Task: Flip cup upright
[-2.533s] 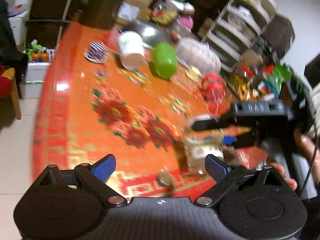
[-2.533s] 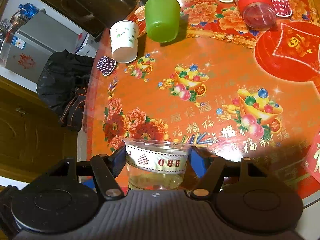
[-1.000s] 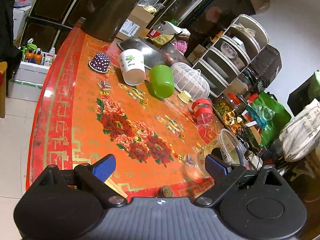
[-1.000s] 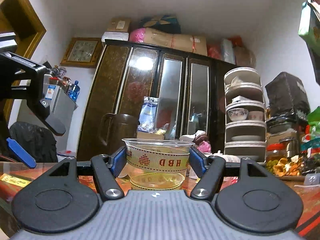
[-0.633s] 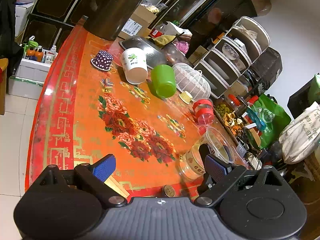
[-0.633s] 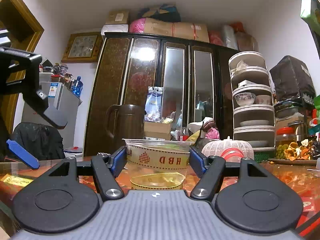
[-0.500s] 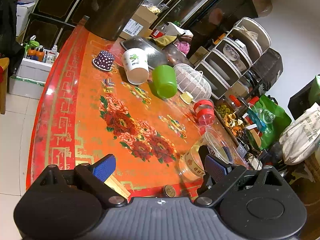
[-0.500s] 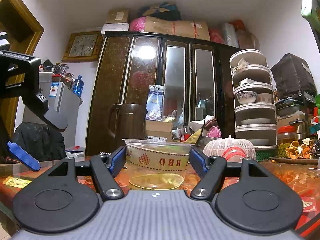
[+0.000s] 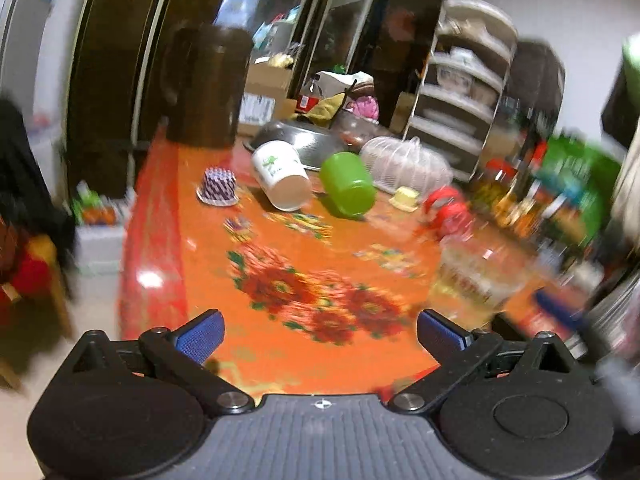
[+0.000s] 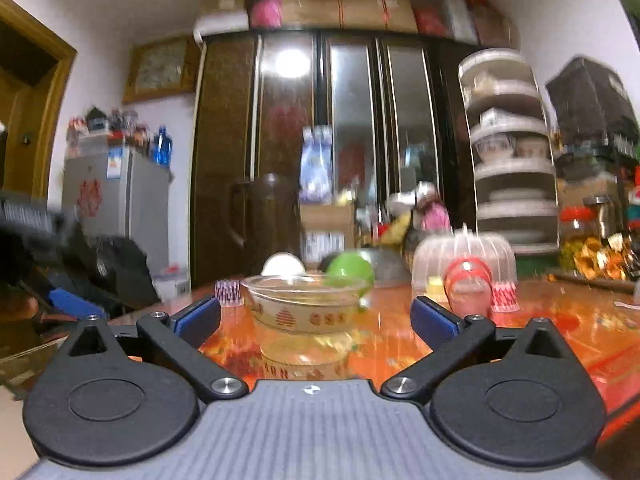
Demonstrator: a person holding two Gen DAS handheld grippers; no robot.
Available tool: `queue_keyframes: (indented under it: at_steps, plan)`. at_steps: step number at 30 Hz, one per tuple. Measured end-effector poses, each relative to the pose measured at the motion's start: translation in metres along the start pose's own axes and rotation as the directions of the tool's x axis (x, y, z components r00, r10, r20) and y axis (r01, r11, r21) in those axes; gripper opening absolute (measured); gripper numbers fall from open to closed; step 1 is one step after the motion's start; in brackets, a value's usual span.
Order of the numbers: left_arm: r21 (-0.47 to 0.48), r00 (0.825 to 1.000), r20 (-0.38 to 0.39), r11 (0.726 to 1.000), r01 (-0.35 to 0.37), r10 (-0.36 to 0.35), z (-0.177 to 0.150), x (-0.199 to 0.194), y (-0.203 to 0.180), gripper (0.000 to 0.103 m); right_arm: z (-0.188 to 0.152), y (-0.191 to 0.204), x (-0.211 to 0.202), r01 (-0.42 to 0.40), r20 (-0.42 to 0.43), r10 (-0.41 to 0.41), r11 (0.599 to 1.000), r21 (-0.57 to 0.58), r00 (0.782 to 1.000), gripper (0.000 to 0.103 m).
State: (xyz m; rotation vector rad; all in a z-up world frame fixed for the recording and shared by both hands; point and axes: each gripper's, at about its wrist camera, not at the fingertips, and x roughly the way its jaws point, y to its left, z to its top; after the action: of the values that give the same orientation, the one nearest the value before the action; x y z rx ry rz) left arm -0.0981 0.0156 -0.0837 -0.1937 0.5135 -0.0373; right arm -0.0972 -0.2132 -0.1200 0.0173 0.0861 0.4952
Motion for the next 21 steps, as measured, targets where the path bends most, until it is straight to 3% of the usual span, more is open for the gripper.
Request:
queue_keyframes:
  at_steps: [2,4,8,10,15,21]
  plan:
    - [0.080,1.000,0.016,0.997,-0.019,0.018,0.002,-0.005,-0.013,0.103,0.012,-0.006,-0.006,0.000,-0.094,0.001,1.000,0.015,0.996,0.102]
    - [0.119,1.000,0.027,0.993,0.006,-0.009,0.006,-0.015,-0.027,0.103,0.028,-0.013,-0.017,0.022,-0.171,-0.016,0.999,0.033,0.985,0.102]
    - [0.146,0.998,0.054,0.989,0.036,-0.045,0.018,-0.048,-0.048,0.103,0.063,-0.025,-0.036,0.045,-0.334,-0.001,0.991,0.124,0.942,0.102]
    - [0.144,0.996,0.058,0.988,0.058,-0.067,0.025,-0.067,-0.059,0.103,0.081,-0.024,-0.057,0.035,-0.324,0.008,0.991,0.127,0.946,0.102]
    - [0.110,0.998,-0.002,0.992,0.066,-0.066,0.035,-0.080,-0.077,0.103,0.101,-0.023,-0.087,0.088,-0.315,-0.063,0.994,0.068,0.947,0.102]
    - [0.071,0.997,-0.048,0.995,0.068,-0.065,0.030,-0.069,-0.080,0.103,0.096,-0.035,-0.073,0.048,-0.323,-0.008,0.992,0.116,0.946,0.102]
